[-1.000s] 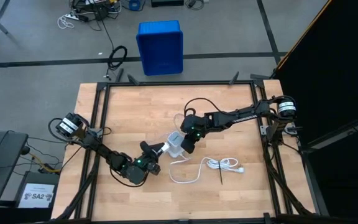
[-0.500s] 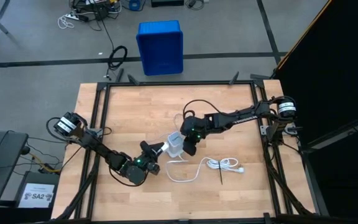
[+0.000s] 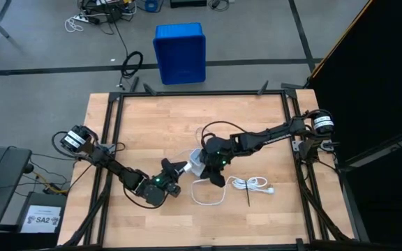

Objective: Insert USB
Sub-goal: Insert the white charger adapter into the white outlet extension

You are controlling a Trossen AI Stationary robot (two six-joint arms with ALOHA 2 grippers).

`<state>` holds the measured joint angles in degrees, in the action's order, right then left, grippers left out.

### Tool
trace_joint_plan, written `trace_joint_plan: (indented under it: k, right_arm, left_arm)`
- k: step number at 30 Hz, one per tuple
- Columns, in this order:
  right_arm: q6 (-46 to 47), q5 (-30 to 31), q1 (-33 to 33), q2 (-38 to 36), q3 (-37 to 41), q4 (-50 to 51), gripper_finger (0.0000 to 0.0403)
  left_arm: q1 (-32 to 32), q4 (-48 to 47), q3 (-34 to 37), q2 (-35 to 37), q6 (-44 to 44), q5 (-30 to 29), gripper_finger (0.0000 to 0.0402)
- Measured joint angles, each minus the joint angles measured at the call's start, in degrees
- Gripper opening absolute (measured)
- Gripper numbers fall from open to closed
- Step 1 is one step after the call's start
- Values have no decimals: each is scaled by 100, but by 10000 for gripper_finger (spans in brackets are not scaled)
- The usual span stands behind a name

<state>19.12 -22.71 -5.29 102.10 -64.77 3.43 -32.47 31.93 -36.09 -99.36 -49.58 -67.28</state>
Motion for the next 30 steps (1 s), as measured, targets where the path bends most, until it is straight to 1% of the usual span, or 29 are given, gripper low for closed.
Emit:
trace_joint_plan:
  k: [4, 7, 9, 12, 14, 15, 16, 21, 27, 30]
  right_arm:
    - [-285, 71, -77, 2, -156, 625, 0]
    - [-584, 322, -103, -106, -231, 1243, 0]
    - [-673, 735, -115, -255, -239, 1668, 0]
    - [-698, 1681, -114, -540, -239, 2071, 0]
    - [-698, 2346, -112, -733, -223, 2149, 0]
    - [-698, 2596, -86, -796, -204, 2018, 0]
    - [-698, 2713, -47, -840, -172, 1854, 0]
    - [-738, 2388, 270, -850, 106, 1324, 0]
    - [-717, 2500, 503, -835, 505, 368, 0]
    - [-722, 2438, 537, -817, 543, 219, 0]
  left_arm:
    - [4, -1, 6, 12, 33, 34, 123]
    - [7, -2, 6, 12, 38, 34, 123]
    - [7, -18, 10, 12, 121, 34, 123]
    - [7, -15, 10, 12, 123, 31, 123]
    - [7, -10, 10, 12, 123, 26, 123]
    - [14, -6, 13, 12, 111, 27, 123]
    - [15, 2, 13, 10, 86, 22, 123]
    - [15, -3, 28, 12, 65, -106, 123]
    - [17, 4, 19, 9, -15, -60, 123]
    - [22, 9, 19, 7, -97, -64, 123]
